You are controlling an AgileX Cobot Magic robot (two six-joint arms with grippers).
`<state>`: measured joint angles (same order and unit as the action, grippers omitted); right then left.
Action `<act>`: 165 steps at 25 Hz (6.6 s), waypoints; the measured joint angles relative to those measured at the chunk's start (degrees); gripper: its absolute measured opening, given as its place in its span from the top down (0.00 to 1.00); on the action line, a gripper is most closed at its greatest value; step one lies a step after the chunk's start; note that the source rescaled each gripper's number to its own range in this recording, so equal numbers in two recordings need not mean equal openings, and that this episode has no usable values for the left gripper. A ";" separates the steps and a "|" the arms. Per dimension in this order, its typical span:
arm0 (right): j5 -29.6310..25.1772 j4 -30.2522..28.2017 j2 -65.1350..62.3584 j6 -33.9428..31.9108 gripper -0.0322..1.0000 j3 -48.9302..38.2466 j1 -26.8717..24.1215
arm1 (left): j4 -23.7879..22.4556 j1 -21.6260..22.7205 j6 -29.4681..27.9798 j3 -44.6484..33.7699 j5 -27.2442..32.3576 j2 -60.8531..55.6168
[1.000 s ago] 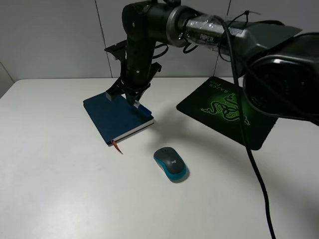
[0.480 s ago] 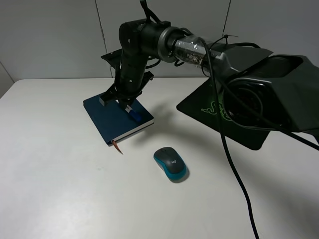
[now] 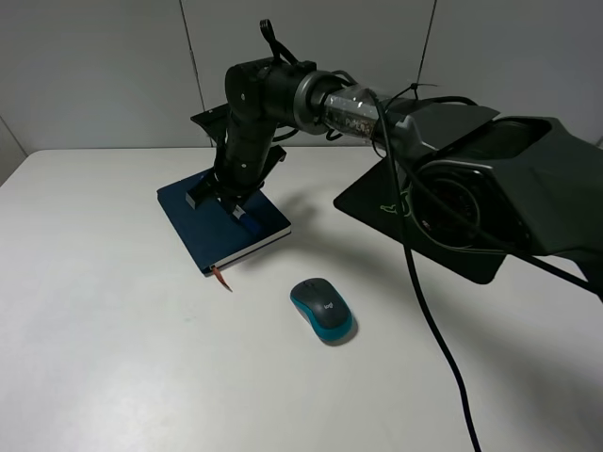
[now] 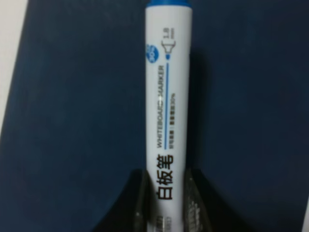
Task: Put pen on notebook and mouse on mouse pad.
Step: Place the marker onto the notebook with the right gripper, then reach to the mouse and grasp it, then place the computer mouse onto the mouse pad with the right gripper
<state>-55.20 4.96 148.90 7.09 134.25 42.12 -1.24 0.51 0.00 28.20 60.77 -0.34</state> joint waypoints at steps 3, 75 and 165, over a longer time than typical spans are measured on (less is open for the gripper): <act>0.44 0.06 0.62 0.00 0.97 0.15 0.00 | 0.00 0.00 0.00 0.00 0.00 0.00; -11.84 -1.67 -27.67 -7.09 0.00 -42.75 0.00 | 0.00 0.00 0.00 0.00 0.00 0.00; 14.68 -5.38 -30.29 -17.68 0.45 -65.08 3.31 | -0.01 0.00 0.00 0.00 -0.02 0.00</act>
<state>-40.51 -0.42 118.61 -10.60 69.16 45.43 -1.25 0.51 0.00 28.20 60.75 -0.34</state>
